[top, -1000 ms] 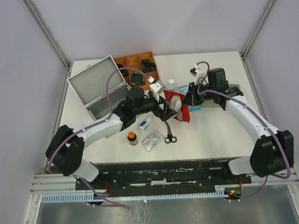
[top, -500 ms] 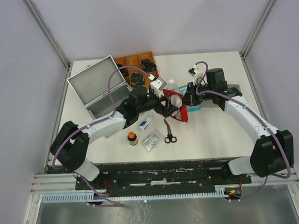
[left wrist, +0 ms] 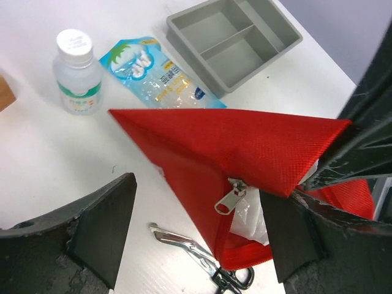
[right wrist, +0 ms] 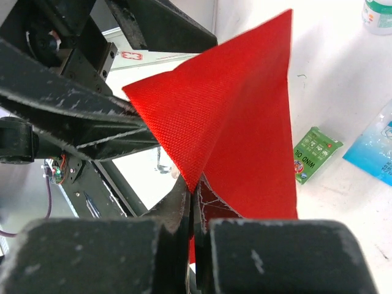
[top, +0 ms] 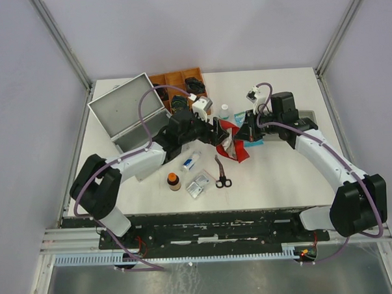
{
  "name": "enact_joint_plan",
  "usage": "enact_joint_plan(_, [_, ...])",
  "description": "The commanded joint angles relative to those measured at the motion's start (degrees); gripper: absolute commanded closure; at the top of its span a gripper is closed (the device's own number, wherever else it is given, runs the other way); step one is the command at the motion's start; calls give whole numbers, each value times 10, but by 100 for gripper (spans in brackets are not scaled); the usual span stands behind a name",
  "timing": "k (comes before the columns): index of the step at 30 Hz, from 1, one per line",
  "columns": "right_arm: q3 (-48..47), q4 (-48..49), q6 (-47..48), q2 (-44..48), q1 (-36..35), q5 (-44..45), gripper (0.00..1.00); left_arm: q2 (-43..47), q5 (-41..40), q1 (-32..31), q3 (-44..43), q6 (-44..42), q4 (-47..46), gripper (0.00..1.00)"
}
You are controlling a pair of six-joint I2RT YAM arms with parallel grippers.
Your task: Organize the medicine kit
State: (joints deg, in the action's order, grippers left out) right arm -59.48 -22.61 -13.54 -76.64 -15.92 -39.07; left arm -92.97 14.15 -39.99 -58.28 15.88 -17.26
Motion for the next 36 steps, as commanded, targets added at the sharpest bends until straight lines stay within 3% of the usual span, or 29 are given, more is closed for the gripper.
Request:
enact_joint_plan(1, [-1, 40, -11, 25, -4, -33, 100, -9, -35, 14, -14, 36, -2, 14])
enact_joint_plan(11, [-3, 32, -10, 14, -4, -12, 99, 8, -21, 22, -23, 26, 5, 13])
enact_joint_plan(17, [-13, 13, -1, 5, -4, 41, 100, 41, 50, 22, -16, 30, -20, 6])
enact_joint_plan(23, [-18, 18, -7, -4, -4, 32, 100, 57, 91, 22, -10, 32, -27, 1])
enact_joint_plan(36, [-28, 15, -7, -10, -4, 4, 100, 20, 59, 4, 24, 40, -49, 1])
